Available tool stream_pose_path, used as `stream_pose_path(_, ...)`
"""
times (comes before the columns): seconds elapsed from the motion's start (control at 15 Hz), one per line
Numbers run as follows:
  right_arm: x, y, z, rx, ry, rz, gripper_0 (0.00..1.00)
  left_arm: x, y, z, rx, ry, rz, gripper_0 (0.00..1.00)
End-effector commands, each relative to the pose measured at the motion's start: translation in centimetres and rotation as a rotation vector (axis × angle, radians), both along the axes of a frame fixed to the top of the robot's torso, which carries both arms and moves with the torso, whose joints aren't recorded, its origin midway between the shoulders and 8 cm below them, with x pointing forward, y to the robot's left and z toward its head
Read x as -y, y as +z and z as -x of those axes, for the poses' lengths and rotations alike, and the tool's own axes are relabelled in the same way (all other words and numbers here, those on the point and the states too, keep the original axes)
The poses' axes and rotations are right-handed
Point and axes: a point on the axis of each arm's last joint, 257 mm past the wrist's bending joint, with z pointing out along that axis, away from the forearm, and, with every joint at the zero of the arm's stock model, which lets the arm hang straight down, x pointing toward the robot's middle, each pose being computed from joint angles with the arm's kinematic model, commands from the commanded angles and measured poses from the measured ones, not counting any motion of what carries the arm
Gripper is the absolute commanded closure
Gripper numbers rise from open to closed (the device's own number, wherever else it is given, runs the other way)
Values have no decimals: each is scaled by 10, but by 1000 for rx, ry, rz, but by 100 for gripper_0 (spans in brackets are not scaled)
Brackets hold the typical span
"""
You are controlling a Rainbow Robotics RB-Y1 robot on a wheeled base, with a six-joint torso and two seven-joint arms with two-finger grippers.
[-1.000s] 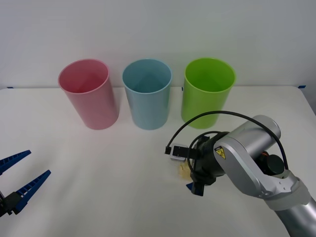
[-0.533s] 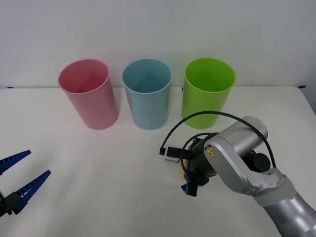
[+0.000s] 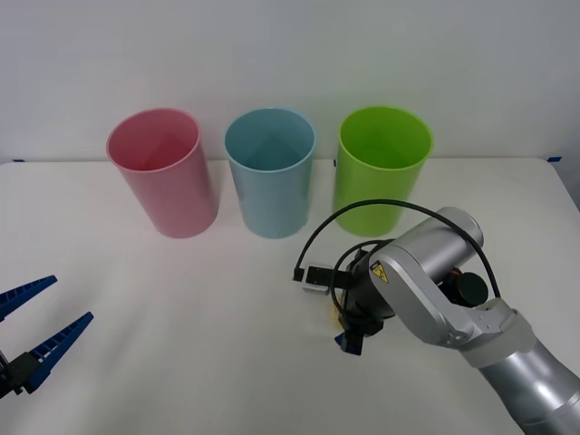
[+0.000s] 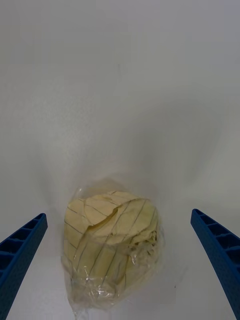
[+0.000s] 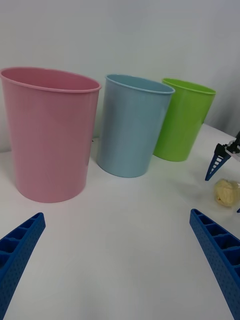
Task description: Put cans in the blue bin and PET bottles in the pink bin and trash in the green bin.
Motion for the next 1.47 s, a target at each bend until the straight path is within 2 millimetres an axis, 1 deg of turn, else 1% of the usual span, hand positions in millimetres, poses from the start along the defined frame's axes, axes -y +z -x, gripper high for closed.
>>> stream_pose_path(0.07, 11, 1, -2, 8, -1, 17, 0, 0, 0, 0, 0, 0, 0, 0)
stream_pose_path(0.4, -2, -1, 5, -9, 15, -2, 0, 0, 0, 0, 0, 0, 0, 0)
stream_pose_path(0.8, -1, -1, 5, -7, 11, 1, 0, 0, 0, 0, 0, 0, 0, 0)
stream_pose_path(0.87, -1, -2, 6, -10, 12, 2, 12, 0, 0, 0, 0, 0, 0, 0)
stream_pose_path(0.93, -1, -2, 6, -9, 11, 3, 68, 0, 0, 0, 0, 0, 0, 0)
stream_pose_path(1.0, -2, -2, 6, -8, 15, 6, 91, 0, 0, 0, 0, 0, 0, 0)
stream_pose_path(1.07, -2, -3, 7, -8, 15, 7, 100, 0, 0, 0, 0, 0, 0, 0)
stream_pose_path(1.47, -2, -7, 7, 2, 27, 24, 100, 0, 0, 0, 0, 0, 0, 0)
